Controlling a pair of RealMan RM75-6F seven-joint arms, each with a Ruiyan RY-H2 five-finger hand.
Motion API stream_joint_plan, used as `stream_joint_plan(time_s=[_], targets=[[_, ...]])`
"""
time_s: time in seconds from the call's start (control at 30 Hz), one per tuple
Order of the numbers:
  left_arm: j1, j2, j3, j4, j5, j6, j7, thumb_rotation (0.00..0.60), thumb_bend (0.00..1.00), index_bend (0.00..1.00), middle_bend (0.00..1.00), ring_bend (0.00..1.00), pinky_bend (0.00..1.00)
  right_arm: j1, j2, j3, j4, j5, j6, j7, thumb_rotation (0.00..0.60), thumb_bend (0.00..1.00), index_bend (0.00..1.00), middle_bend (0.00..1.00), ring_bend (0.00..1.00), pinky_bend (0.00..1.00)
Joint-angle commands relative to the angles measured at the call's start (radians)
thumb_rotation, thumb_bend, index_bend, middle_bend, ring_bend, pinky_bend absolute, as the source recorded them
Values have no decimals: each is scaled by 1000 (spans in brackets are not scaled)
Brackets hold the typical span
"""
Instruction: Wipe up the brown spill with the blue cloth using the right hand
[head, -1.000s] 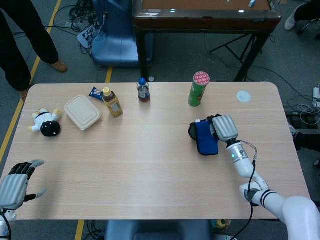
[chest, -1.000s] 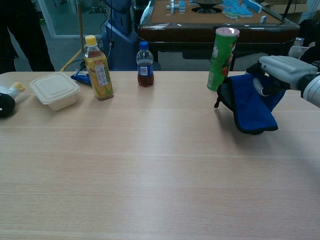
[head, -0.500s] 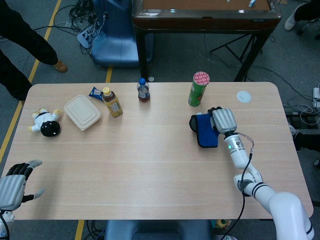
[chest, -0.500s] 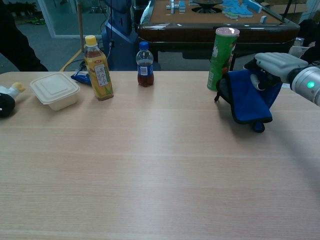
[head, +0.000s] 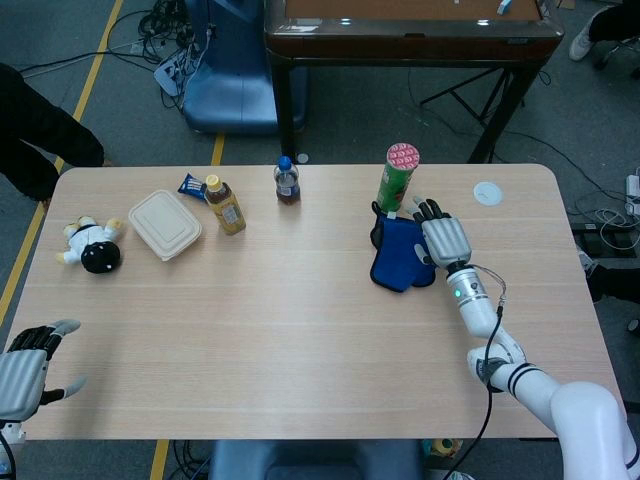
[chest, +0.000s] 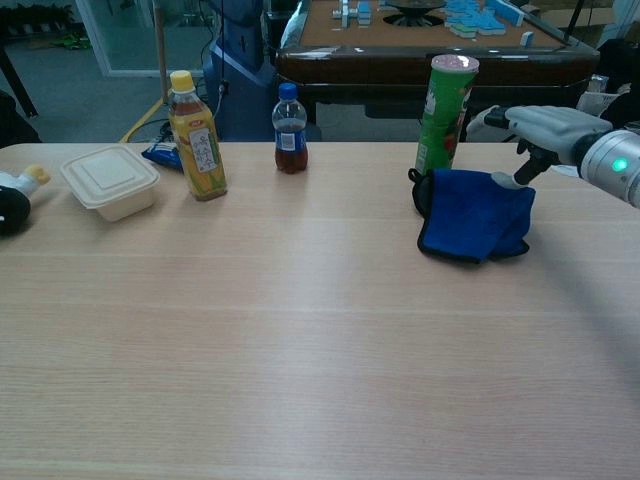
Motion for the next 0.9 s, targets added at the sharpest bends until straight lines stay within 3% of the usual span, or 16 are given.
stream_joint_plan(time_s=[0.03,0.27,0.5,0.9], targets=[[-2,1,-2,1,-1,-2,-1,600,127,237,223,206,160,-60,83,-12,-123,-20,94,-24,600,391,0,83,50,276],[-10,6,-8,0,-5,-10,-1,600,127,237,223,206,160,-210,284,-29,-433,11,244,-126,600,391,0,205,138,308],[-20,1,-12,-6,-4,-17,11,600,127,237,223,206,160,-375,468,-80,-690,34,382,-181,600,391,3,230,139,310],[-36,-2,-20,-28,8,-15,35,600,127,237,223,206,160,-567,550,-142,-802,26,557,-159,600,391,8,243,139,310]])
